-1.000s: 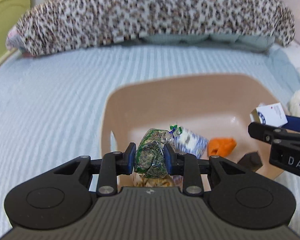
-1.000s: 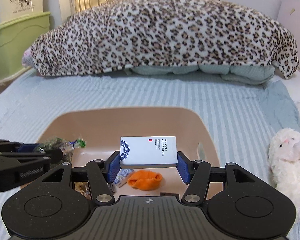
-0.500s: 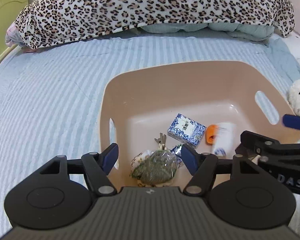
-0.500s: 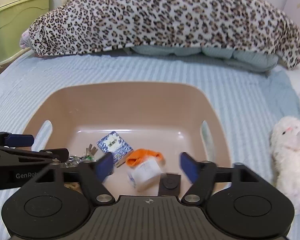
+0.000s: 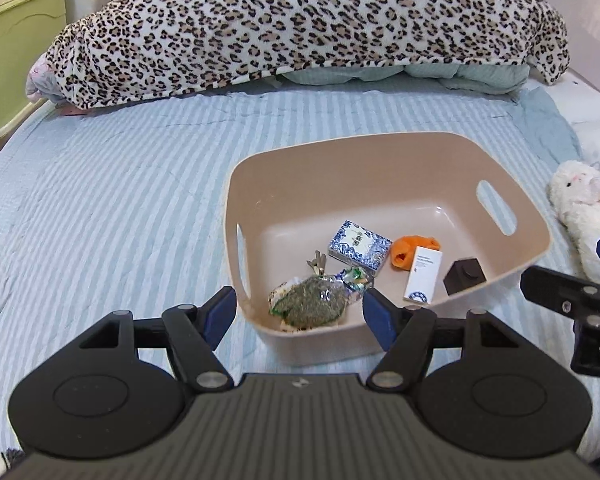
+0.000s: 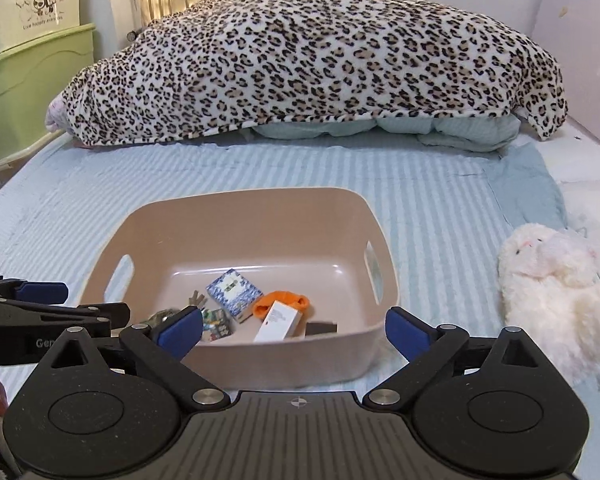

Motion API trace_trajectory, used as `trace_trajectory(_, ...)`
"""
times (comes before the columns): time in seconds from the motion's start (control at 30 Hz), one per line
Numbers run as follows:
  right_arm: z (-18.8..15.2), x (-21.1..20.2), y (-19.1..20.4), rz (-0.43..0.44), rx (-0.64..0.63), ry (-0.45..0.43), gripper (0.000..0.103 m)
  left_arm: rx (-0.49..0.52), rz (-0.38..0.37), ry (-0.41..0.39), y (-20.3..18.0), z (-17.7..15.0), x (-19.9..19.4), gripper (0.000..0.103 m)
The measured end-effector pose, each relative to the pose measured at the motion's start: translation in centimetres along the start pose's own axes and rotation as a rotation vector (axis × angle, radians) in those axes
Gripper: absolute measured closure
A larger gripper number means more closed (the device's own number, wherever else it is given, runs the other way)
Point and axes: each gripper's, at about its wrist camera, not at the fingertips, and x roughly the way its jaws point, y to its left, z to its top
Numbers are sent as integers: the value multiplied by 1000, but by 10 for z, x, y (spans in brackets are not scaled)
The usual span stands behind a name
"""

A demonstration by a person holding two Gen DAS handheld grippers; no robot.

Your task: Organize objects

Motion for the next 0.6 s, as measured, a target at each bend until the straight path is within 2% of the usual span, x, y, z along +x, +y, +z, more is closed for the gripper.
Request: trace_trajectory(0.6, -52, -77, 10, 20, 24, -17, 3, 28, -27, -101, -4, -57, -87, 32)
